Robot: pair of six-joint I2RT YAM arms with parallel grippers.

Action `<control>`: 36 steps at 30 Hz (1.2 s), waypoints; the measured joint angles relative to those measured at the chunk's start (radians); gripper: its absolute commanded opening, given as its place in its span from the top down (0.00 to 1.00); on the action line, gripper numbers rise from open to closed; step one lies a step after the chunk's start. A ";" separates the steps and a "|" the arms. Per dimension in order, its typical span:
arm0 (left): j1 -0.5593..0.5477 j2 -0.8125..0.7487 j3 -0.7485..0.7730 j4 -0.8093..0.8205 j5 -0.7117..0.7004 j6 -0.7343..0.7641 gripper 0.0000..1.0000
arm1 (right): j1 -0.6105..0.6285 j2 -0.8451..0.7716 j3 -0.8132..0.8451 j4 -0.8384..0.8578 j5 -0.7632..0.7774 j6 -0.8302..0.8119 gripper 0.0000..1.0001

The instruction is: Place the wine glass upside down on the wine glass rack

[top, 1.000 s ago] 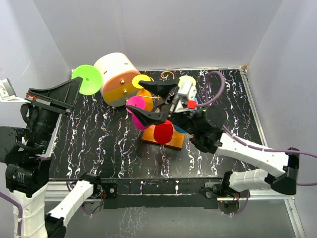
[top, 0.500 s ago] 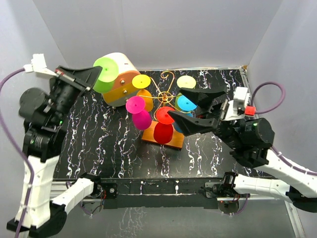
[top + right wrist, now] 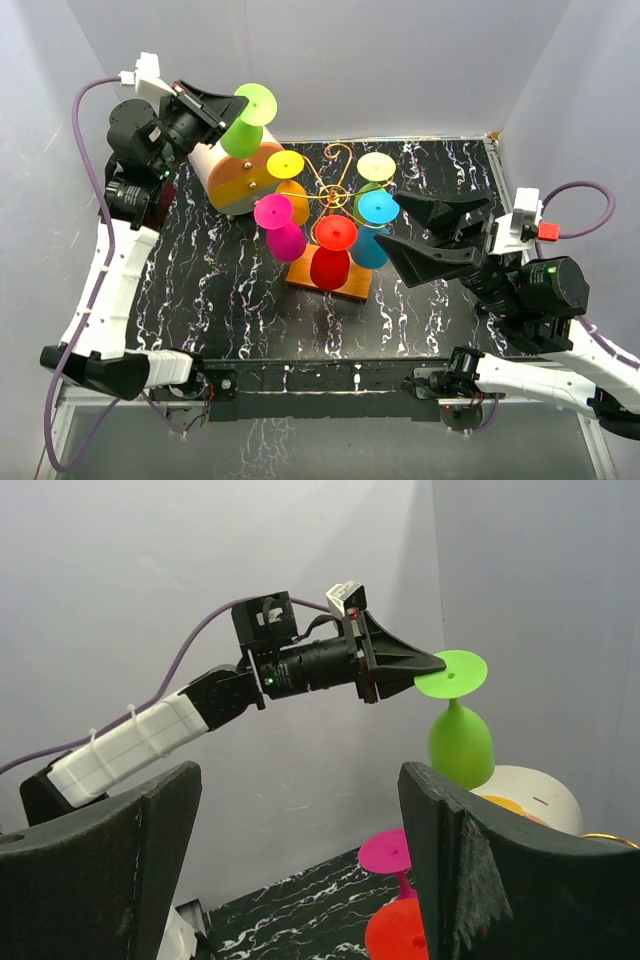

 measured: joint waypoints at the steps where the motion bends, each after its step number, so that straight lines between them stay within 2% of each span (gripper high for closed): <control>1: 0.000 0.011 0.007 0.009 0.000 0.002 1.00 | 0.000 -0.005 0.000 -0.001 0.002 0.005 0.22; 10: 0.000 0.184 0.075 0.175 0.108 -0.088 1.00 | 0.000 -0.019 -0.005 -0.018 0.019 0.038 0.23; 18: -0.010 0.337 0.077 0.226 0.179 -0.202 1.00 | 0.000 -0.018 -0.019 -0.025 0.022 0.074 0.23; 29: -0.092 0.356 0.084 0.169 0.183 -0.222 1.00 | 0.000 -0.042 -0.063 -0.039 0.056 0.094 0.23; 36: -0.119 0.321 0.021 0.119 0.172 -0.197 1.00 | 0.000 -0.046 -0.064 -0.040 0.072 0.104 0.23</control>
